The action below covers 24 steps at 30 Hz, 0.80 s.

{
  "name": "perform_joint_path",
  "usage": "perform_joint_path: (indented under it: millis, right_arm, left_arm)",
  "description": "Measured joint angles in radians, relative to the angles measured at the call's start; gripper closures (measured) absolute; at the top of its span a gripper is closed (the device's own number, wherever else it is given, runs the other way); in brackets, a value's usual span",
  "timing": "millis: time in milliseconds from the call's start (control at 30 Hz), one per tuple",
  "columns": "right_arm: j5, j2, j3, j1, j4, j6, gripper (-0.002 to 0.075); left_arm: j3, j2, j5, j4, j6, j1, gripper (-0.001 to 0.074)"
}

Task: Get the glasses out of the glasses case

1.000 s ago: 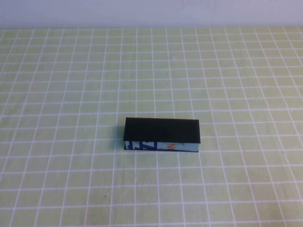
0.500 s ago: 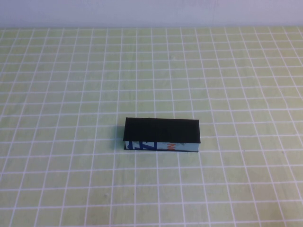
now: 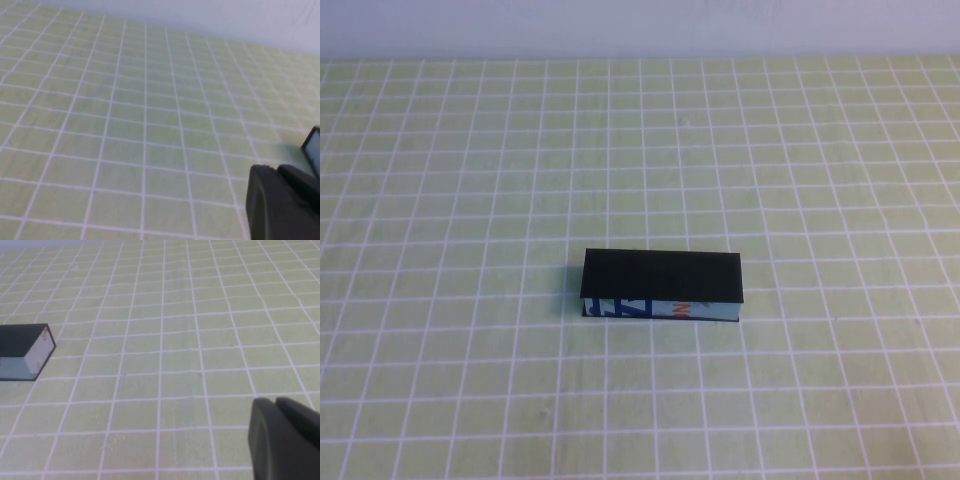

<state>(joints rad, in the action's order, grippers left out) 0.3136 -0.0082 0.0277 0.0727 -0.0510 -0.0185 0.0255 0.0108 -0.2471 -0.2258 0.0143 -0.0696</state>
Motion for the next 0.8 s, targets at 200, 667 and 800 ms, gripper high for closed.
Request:
perform_joint_path:
  millis: [200, 667, 800]
  right_arm:
    - [0.000, 0.000, 0.000, 0.000, 0.000, 0.000, 0.0743]
    - [0.000, 0.000, 0.000, 0.000, 0.000, 0.000, 0.0743]
    - [0.000, 0.000, 0.000, 0.000, 0.000, 0.000, 0.0743]
  left_arm:
    - [0.000, 0.000, 0.084, -0.235, 0.000, 0.000, 0.0739]
    - [-0.201, -0.176, -0.162, -0.314, 0.026, 0.000, 0.0739]
    - [-0.357, -0.388, -0.363, -0.300, -0.060, 0.000, 0.0739]
